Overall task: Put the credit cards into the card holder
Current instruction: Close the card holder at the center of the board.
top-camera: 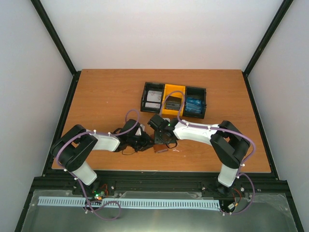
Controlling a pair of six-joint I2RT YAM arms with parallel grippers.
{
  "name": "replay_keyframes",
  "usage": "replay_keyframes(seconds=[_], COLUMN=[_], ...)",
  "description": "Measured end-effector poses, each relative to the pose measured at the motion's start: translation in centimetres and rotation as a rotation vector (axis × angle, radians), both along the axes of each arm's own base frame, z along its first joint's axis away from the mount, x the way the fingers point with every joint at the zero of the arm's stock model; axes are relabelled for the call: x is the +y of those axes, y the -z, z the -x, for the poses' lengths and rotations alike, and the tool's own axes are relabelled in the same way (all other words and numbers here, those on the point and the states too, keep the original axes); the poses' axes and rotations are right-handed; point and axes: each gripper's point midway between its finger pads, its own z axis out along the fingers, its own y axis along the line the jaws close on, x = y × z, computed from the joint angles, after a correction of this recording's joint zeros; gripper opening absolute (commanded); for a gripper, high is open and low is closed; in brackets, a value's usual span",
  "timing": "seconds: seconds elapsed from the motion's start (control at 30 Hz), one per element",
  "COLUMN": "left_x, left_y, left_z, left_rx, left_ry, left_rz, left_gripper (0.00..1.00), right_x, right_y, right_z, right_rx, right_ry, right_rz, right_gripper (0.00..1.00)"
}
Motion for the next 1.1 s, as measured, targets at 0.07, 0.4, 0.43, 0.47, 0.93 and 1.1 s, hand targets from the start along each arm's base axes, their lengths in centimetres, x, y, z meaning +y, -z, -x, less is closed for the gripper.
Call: replay_keyframes(seconds=[0.07,0.4,0.43,0.47,0.93,1.1], left_x=[0.0,-0.17,-0.19,-0.19,-0.21,-0.2], left_y=[0.0,0.02,0.01,0.02,0.02,0.02], left_z=[0.0,-0.15,-0.16,-0.15,-0.16,-0.17], left_rx=[0.0,-0.001,-0.001,-0.001,0.0,-0.001], left_ry=[0.0,0.001,0.002,0.002,0.002,0.002], left_rz=[0.0,-0.001,0.0,-0.001,0.0,-0.001], left_gripper=[0.25,0.25,0.25,0.25,0.25,0.25], right_x=[-0.04,-0.9,-0.92,-0.9,-0.59,-0.54], right_y=[0.04,0.06,0.04,0.05,0.31,0.3], right_z=[-0.05,-0.2,-0.29,-0.36,-0.62,-0.71], right_rx=[0.001,-0.017,-0.019,-0.021,-0.028,-0.031], right_ry=[-0.002,-0.014,-0.014,-0.015,-0.037,-0.035], right_rz=[0.009,0.082,0.088,0.091,0.093,0.09], right_gripper=[0.03,0.03,0.03,0.03,0.03,0.03])
